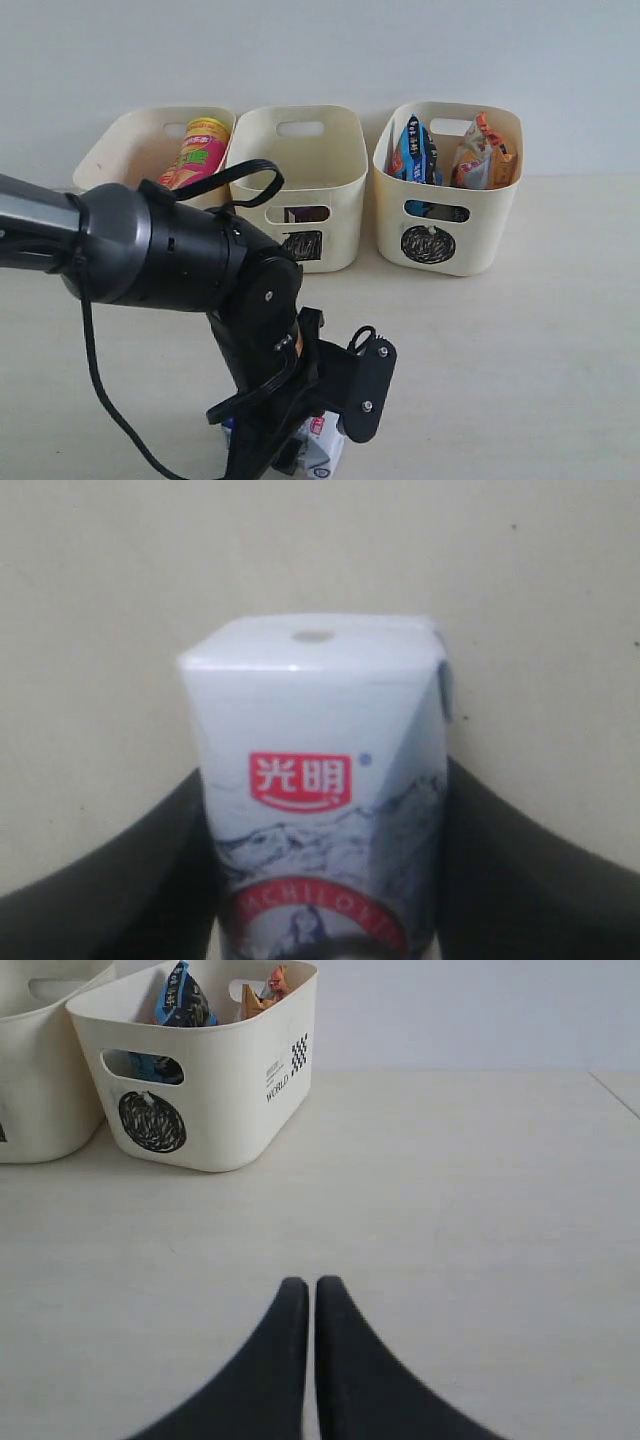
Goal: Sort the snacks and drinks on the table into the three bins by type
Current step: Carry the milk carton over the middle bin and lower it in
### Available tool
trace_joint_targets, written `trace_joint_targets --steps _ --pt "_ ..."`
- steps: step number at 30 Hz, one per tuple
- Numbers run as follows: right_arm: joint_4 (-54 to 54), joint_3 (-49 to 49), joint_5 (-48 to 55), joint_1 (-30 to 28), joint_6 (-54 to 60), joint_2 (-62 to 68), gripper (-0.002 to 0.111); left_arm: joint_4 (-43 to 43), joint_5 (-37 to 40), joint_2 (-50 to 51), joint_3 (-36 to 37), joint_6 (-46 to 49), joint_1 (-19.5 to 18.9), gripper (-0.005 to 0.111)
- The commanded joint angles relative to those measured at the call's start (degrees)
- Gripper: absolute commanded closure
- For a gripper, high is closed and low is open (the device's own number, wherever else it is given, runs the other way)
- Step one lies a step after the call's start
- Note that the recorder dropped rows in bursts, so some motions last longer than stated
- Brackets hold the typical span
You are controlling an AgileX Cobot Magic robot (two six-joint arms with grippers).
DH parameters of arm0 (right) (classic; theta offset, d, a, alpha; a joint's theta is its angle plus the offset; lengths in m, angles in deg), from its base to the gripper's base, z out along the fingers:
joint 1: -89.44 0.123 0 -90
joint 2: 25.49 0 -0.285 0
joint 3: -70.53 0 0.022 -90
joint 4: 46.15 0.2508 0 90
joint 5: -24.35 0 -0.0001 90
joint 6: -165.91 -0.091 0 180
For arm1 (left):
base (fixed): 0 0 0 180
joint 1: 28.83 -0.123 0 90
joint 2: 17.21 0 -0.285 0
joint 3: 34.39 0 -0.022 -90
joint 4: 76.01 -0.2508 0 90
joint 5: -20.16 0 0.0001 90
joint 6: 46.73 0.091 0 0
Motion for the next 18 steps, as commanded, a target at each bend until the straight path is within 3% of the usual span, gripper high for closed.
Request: trace_joint_targets --steps 1,9,13,18 --pt "0.0 0.2 -0.4 0.0 0.0 -0.3 0.108 2.4 4.4 -2.6 -4.9 -7.1 -0.2 0.102" --pt "0.0 0.2 -0.4 0.0 0.0 -0.3 0.108 -5.1 7.4 -3.6 -19.8 -42.0 -1.1 0.102" --pt "0.0 0.2 -0.4 0.0 0.0 -0.3 0.108 -10.8 4.7 -3.6 -26.3 -49.8 -3.2 0.102" --pt "0.0 0.2 -0.4 0.0 0.0 -0.3 0.108 -11.0 -6.3 -3.6 -30.0 -54.3 -8.4 0.102"
